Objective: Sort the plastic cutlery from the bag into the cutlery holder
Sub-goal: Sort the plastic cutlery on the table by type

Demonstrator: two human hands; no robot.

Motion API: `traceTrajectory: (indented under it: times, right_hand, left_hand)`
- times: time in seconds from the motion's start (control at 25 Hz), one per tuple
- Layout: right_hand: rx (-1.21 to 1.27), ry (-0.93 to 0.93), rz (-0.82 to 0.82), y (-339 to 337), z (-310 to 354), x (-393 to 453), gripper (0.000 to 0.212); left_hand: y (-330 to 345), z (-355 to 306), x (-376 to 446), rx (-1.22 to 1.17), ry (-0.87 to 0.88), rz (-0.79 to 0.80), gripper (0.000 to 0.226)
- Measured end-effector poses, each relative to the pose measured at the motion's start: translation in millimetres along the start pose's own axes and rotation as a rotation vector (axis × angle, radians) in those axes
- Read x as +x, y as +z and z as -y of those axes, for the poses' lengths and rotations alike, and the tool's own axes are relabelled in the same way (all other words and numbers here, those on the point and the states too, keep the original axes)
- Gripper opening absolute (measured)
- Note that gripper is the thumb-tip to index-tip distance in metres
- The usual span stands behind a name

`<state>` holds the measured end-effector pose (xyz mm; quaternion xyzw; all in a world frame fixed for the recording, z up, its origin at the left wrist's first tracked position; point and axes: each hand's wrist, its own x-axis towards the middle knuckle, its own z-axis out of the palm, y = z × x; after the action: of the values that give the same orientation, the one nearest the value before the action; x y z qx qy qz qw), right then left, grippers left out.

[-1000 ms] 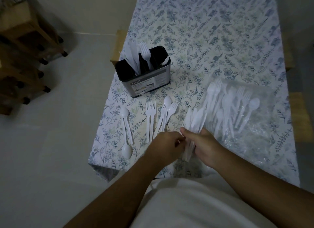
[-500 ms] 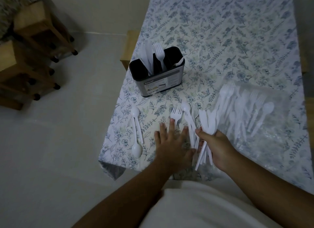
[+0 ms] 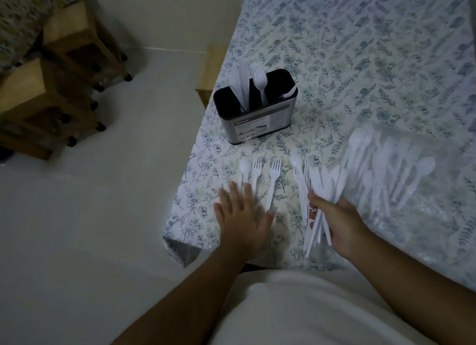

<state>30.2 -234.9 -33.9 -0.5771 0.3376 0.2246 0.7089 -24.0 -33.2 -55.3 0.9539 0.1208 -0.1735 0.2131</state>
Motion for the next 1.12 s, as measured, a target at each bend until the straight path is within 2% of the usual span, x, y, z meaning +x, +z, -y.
traceTrajectory:
  times: [0.12,0.24,0.32,0.4,0.48,0.56,0.6,0.72,0.8,0.84,0.88,1.0,1.04,1.12]
  right_hand:
    - [0.059,-0.044,-0.065,-5,6,-5,0.016]
    - [0.101,-0.055,-0.089,-12,10,-11,0.008]
    - [0.114,-0.034,-0.072,-17,9,-13,0.008]
    - [0.089,0.002,-0.055,-21,7,-14,0.016]
    - [0.117,0.038,-0.019,-21,8,-14,0.028]
    - [0.176,0.037,-0.006,-14,17,-15,0.031]
    - [0.205,0.007,-0.006,-8,26,-16,0.030]
    - [0.254,-0.124,0.019,19,58,-26,0.019]
    - [0.240,-0.174,0.057,41,70,-38,0.019]
    - [0.212,-0.185,0.080,50,72,-45,0.020]
    - [0.156,-0.198,0.100,57,71,-50,0.021]
    - [0.017,-0.235,0.100,62,77,-56,0.018]
    - [-0.018,-0.246,0.099,59,81,-55,0.016]
    - [-0.132,-0.270,0.131,53,84,-52,0.009]
  left_hand:
    - [11,-39,-3,0.068,0.224,0.003,0.082]
    - [20,-60,-5,0.189,0.607,0.106,0.068]
    - [26,-55,-4,0.262,0.693,0.109,0.066]
    - [26,-42,-3,0.212,0.572,0.059,0.066]
    - [18,-33,-3,0.027,0.421,0.005,0.063]
    - [-4,-47,-12,-0.388,0.243,-0.116,0.052]
    - [-17,-62,-16,-0.654,0.091,-0.140,0.045]
    - [-50,-106,-10,-1.348,-0.503,0.014,0.045]
    - [-68,-129,1,-1.718,-0.757,0.107,0.054]
    - [-77,-141,2,-1.822,-0.765,0.125,0.056]
    - [-84,-150,0,-1.820,-0.706,0.139,0.056]
    - [-99,-161,-10,-1.588,-0.484,0.191,0.045]
    - [-103,-155,-12,-1.463,-0.414,0.133,0.036]
    - [-107,-135,-8,-1.321,-0.245,0.052,0.039]
